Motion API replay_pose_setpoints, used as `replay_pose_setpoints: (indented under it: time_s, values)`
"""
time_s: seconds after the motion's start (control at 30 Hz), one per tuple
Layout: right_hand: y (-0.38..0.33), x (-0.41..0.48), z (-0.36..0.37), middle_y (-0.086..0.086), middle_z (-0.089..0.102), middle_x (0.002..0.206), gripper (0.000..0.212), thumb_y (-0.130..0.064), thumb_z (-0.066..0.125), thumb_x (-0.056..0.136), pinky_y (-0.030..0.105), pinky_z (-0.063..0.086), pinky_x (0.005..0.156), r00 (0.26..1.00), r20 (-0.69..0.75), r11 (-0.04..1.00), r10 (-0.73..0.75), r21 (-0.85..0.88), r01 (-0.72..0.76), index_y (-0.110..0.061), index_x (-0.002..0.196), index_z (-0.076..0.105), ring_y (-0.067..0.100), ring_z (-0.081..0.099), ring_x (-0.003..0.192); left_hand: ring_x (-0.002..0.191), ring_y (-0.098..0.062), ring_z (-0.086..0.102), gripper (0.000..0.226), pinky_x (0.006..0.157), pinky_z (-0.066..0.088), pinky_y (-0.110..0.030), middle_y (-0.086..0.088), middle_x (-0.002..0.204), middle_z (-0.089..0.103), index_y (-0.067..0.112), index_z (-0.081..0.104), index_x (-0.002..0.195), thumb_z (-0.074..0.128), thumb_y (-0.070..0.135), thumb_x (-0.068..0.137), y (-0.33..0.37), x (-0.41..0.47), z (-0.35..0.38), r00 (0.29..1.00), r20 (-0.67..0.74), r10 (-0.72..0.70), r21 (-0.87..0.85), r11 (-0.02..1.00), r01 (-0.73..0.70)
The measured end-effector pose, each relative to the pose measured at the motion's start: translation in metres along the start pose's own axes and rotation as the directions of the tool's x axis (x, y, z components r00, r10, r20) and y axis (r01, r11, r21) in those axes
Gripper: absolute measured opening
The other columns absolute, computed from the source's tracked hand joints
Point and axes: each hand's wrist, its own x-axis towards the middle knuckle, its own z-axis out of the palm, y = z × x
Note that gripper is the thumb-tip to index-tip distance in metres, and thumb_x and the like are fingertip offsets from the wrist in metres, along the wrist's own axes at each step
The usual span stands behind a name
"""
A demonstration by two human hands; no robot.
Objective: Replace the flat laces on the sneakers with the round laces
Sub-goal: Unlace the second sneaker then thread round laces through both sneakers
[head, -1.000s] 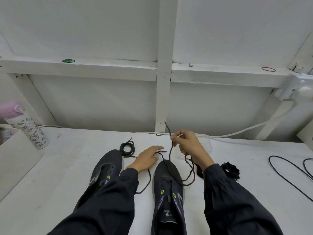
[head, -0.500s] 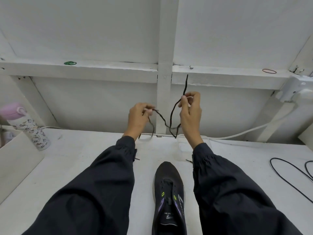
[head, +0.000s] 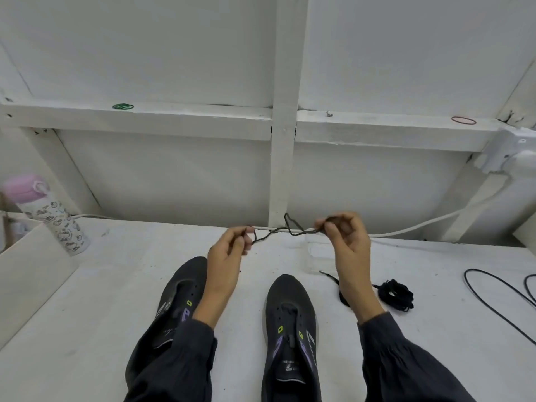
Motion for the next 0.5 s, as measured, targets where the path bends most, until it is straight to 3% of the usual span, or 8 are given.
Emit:
replay_pose_setpoints:
  time_s: [0.1, 0.23, 0.37, 0.5]
  values:
    - [-0.003, -0.029, -0.014, 0.017, 0.066, 0.084, 0.023, 0.008, 0.049, 0.095, 0.032, 0.052, 0.089, 0.994, 0.101, 0.999, 0.045, -0.014, -0.043, -0.007, 0.108, 0.063, 0.031, 0.064, 0.086, 0.066, -0.007, 0.047, 0.028, 0.069, 0.040, -0.023, 0.014, 0.073, 0.060, 0.011, 0.067, 0.094, 0.043, -0.004, 0.096, -0.012, -0.027, -0.003, 0.992, 0.081, -0.094, 0.005, 0.996, 0.094]
    - [0.012, -0.063, -0.027, 0.003, 0.059, 0.068, 0.029, -0.002, 0.049, 0.093, 0.026, 0.048, 0.073, 0.926, 0.300, 0.963, 0.230, -0.210, -0.172, -0.016, 0.090, 0.073, 0.019, 0.056, 0.067, 0.066, -0.008, 0.045, 0.014, 0.071, 0.041, -0.022, 0.010, 0.072, 0.059, 0.016, 0.068, 0.091, 0.055, 0.019, 0.094, -0.021, -0.052, -0.002, 0.965, 0.196, -0.177, 0.024, 0.984, 0.175]
    - [0.018, -0.081, -0.038, -0.015, 0.050, 0.058, 0.025, -0.015, 0.052, 0.096, 0.016, 0.037, 0.058, 0.913, 0.229, 0.913, 0.338, -0.314, -0.260, -0.023, 0.086, 0.074, 0.006, 0.041, 0.057, 0.065, -0.007, 0.047, 0.019, 0.069, 0.043, -0.019, 0.010, 0.072, 0.059, 0.019, 0.070, 0.088, 0.055, 0.020, 0.098, -0.029, -0.068, -0.001, 0.951, 0.266, -0.156, 0.097, 0.986, 0.135]
    - [0.018, -0.086, -0.053, -0.014, 0.056, 0.064, 0.018, -0.013, 0.059, 0.096, 0.015, 0.033, 0.057, 0.922, 0.203, 0.915, 0.330, -0.310, -0.259, -0.018, 0.091, 0.075, 0.006, 0.037, 0.057, 0.068, -0.004, 0.054, 0.016, 0.070, 0.047, -0.018, 0.008, 0.078, 0.066, 0.022, 0.074, 0.097, 0.059, 0.015, 0.095, -0.033, -0.077, -0.006, 0.939, 0.303, -0.161, 0.129, 0.984, 0.127]
